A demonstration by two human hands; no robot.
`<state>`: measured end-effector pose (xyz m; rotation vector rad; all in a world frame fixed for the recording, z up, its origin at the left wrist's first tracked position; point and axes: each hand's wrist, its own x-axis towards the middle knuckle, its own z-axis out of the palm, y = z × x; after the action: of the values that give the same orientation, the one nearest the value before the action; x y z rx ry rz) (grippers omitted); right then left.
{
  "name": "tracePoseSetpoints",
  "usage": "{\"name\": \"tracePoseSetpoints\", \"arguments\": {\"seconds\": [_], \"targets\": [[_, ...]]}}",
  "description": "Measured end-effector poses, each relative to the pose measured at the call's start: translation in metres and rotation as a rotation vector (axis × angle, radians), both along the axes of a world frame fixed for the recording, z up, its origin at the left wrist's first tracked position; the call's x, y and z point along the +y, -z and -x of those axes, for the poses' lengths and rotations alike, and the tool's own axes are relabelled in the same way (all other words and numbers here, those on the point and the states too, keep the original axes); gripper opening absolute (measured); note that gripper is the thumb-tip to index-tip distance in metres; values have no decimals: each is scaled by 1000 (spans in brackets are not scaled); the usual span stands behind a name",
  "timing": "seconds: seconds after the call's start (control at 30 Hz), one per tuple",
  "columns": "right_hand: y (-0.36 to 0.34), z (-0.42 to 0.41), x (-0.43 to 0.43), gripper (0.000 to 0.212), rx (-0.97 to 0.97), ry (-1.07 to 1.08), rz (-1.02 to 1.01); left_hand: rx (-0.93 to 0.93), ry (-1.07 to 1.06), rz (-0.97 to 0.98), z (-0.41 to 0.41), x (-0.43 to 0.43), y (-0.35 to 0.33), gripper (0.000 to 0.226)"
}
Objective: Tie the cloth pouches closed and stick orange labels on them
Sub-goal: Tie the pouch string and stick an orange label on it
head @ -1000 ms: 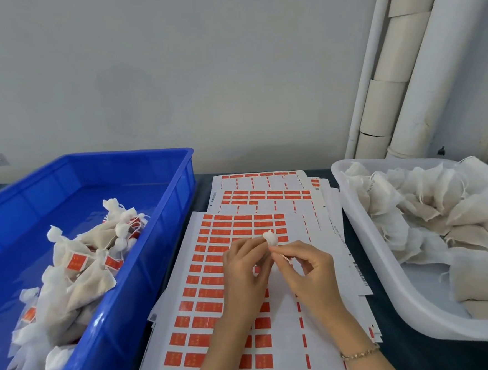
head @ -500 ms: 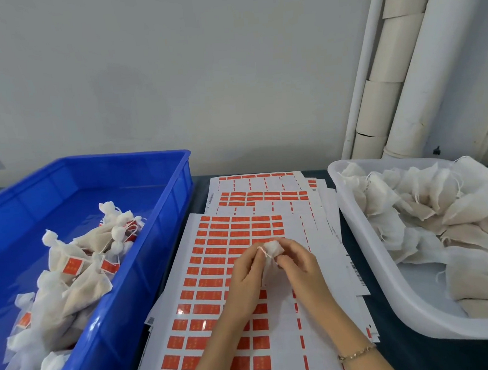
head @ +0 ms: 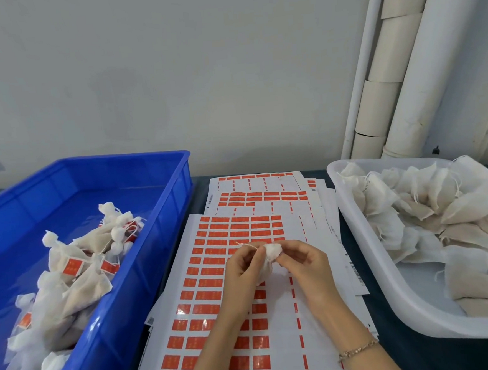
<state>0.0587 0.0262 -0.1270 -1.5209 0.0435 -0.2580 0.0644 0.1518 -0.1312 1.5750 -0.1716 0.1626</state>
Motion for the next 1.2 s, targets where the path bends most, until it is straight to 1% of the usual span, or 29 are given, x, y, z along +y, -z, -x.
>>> {"name": "tracePoseSetpoints", "arguments": {"seconds": [0.1, 0.2, 0.4, 0.5, 0.6, 0.67, 0.73, 0.83, 0.93, 1.03, 1.1, 1.2], "targets": [[-2, 0, -1, 18, 27, -17, -39, 38, 10, -8, 0, 1, 0, 14], [-4, 1, -3, 19, 54, -26, -52, 118, 29, 50, 1, 2, -2, 15], [-4, 2, -2, 17, 15, -12, 44, 250, 5, 196, 0, 2, -7, 18], [-5, 2, -2, 15, -24, 2, 82, 291, -15, 213, -1, 3, -7, 21], [-5, 3, -1, 23, -148, 18, 227, 332, -42, 251, -1, 4, -8, 18], [-4, 6, 3, 25, -229, 31, 344, 321, -15, 284, -1, 7, -10, 22], [-1, 8, 5, 27, -325, 67, 463, 293, 5, 278, 1, 8, -11, 27], [2, 8, 5, 19, -418, 153, 588, 228, -4, 223, 2, 7, -9, 24], [6, 7, 3, 15, -440, 221, 664, 91, -53, 59, 1, 5, -6, 18], [11, 6, 2, 11, -321, 193, 726, -84, -87, -175, -2, 3, 2, 18], [14, 5, 1, 9, -240, 189, 753, -139, -80, -318, -2, 3, 6, 21], [14, 5, -1, 10, -205, 230, 761, -215, -84, -431, -4, 6, 9, 27]]}}
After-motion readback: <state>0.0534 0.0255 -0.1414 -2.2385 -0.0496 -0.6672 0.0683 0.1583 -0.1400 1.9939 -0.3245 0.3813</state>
